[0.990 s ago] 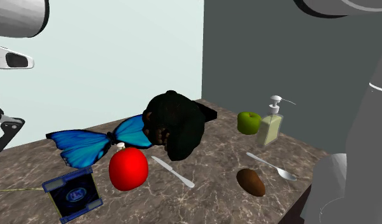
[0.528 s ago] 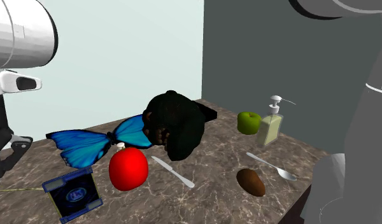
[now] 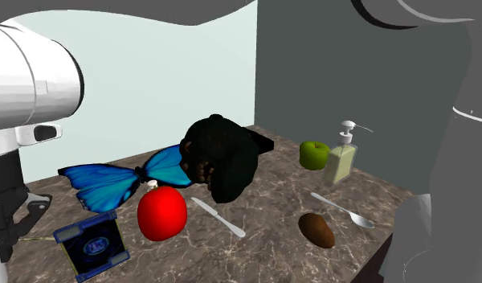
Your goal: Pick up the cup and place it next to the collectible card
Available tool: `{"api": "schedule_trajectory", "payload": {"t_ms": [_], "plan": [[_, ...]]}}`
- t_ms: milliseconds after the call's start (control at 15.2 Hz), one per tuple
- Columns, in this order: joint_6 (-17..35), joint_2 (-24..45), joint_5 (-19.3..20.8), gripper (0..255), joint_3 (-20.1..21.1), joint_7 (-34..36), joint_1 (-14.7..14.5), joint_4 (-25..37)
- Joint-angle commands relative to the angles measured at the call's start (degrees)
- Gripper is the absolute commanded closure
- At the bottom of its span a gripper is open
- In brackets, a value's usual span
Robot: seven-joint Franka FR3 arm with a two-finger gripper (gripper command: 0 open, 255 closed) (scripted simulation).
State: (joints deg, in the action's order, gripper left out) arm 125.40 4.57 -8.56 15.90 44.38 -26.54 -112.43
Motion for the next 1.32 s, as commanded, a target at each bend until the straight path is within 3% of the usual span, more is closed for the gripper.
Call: {"api": "schedule_trajectory", "payload": {"t_ms": [0, 858, 1254], "plan": [[1.6, 0.5, 0.0, 255, 0.1, 0.0, -0.1, -1.1], [10.9, 4.9, 0.5, 255, 0.1, -0.7, -0.5, -6.1], [11.3, 5.1, 0.5, 255, 0.1, -0.7, -0.5, -6.2]]}}
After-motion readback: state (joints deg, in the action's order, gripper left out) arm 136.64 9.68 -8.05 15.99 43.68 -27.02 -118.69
